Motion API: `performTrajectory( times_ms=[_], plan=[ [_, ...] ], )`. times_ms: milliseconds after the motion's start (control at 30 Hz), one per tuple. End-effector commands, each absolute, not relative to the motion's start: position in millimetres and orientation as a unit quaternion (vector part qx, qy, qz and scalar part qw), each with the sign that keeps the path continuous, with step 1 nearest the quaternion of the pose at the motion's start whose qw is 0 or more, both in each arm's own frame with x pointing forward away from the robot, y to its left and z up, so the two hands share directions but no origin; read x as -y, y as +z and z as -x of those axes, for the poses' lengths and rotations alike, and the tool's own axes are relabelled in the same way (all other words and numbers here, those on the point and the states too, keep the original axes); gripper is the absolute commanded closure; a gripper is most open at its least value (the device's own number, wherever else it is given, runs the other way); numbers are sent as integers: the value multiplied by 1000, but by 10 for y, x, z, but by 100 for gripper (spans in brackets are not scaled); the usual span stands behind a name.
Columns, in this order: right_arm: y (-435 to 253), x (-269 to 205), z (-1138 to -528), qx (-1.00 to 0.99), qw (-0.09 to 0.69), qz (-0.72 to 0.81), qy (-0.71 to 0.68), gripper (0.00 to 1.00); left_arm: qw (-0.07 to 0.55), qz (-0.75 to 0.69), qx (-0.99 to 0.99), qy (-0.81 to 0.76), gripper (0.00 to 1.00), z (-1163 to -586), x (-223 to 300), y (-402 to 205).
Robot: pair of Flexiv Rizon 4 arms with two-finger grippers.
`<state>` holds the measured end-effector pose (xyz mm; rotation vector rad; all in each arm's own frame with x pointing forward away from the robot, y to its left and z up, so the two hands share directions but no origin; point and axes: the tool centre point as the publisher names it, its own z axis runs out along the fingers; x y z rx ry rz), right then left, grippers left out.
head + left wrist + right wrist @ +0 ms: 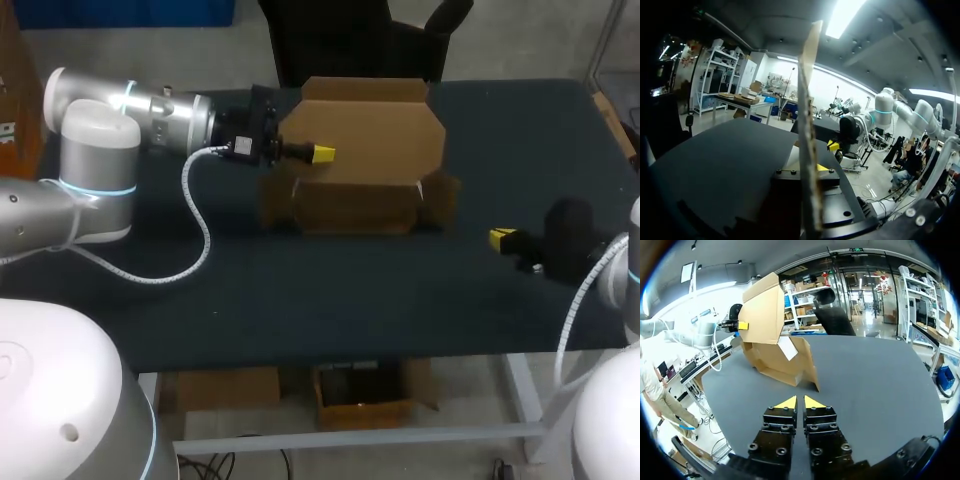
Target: Assemble the packaging by folding the flat box into shape, placing the metal phone stand inside, and closing the box properly
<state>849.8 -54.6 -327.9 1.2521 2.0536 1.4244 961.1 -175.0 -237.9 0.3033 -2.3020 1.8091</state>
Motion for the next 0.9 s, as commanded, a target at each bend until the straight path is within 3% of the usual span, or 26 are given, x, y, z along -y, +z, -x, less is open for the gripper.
performTrajectory(
  times_ms=[33,167,900],
  plan=[
    [-3372,538,-8637,-742,130,-406,518,76,99,-102,779,611,100,-9612,1743,-2402],
    [-3447,467,-8767,-755,131,-392,509,64,99,-102,779,611,100,-9612,1743,-2402],
    [-3572,104,-9357,-807,161,-349,448,64,99,-102,779,611,100,-9612,1743,-2402]
  ],
)
